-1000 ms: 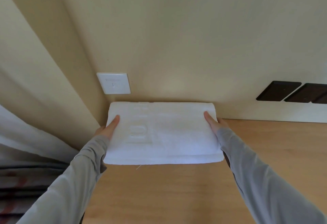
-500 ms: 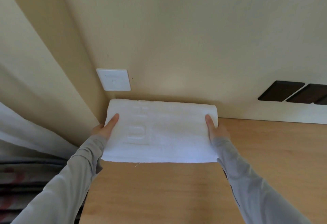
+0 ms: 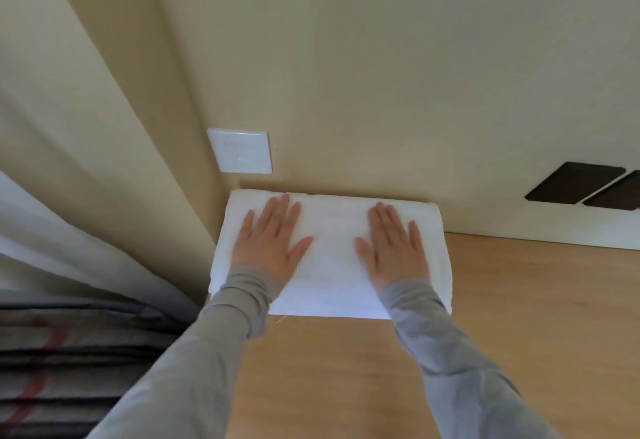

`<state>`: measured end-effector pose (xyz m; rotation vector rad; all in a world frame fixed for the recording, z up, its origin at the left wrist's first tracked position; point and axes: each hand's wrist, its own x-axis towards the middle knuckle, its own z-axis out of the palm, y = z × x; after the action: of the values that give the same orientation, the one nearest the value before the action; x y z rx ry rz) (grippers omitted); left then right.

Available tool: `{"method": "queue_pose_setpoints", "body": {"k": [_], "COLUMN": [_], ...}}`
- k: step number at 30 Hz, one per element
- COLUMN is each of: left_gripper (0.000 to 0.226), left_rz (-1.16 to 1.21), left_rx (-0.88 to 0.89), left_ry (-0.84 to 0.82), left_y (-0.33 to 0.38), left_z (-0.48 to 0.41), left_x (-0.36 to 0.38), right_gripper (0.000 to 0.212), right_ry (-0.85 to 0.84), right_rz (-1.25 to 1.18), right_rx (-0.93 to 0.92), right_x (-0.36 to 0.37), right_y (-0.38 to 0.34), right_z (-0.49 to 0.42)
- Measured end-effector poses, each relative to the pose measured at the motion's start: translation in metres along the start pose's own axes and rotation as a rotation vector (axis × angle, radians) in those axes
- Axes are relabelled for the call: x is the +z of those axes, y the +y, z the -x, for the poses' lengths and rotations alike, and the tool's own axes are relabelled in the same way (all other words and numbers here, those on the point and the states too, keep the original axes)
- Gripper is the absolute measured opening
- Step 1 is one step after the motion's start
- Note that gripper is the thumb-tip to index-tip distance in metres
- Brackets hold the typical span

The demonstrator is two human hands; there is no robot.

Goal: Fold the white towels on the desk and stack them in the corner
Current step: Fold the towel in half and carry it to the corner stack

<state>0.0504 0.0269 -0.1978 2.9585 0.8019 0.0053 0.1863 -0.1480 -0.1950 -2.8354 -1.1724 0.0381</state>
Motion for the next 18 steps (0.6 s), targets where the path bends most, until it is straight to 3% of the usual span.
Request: {"method": "queue_pose_setpoints", "body": {"k": [7, 11, 15, 18], "left_gripper": [0.072, 0.080, 0.088, 0.113], "left_rz": [0.049, 0.099, 0.069, -0.061], "left_rx": [0.022, 0.045, 0.220, 0.315], "left_ry": [-0.073, -0.145, -0.112, -0.149], "left_y": [-0.039, -0.044, -0.055, -0.069], "left_z": [-0.005, -0.006, 0.014, 0.038], "left_x": [0.008, -0.004, -0.011, -0.003], "right_gripper": [0.071, 0.059, 0.084, 0.105], "right_ry": [0.036, -0.021, -0.009, -0.094], "right_rz": [-0.052, -0.043, -0.058, 0.113], "right_rx": [0.012, 0.002, -0.179, -0.312], "right_x": [0.011, 0.004, -0.012, -0.009], "right_y": [0.038, 0.042, 0.043, 0.048], "right_z": [0.002, 0.002, 0.022, 0.042]}}
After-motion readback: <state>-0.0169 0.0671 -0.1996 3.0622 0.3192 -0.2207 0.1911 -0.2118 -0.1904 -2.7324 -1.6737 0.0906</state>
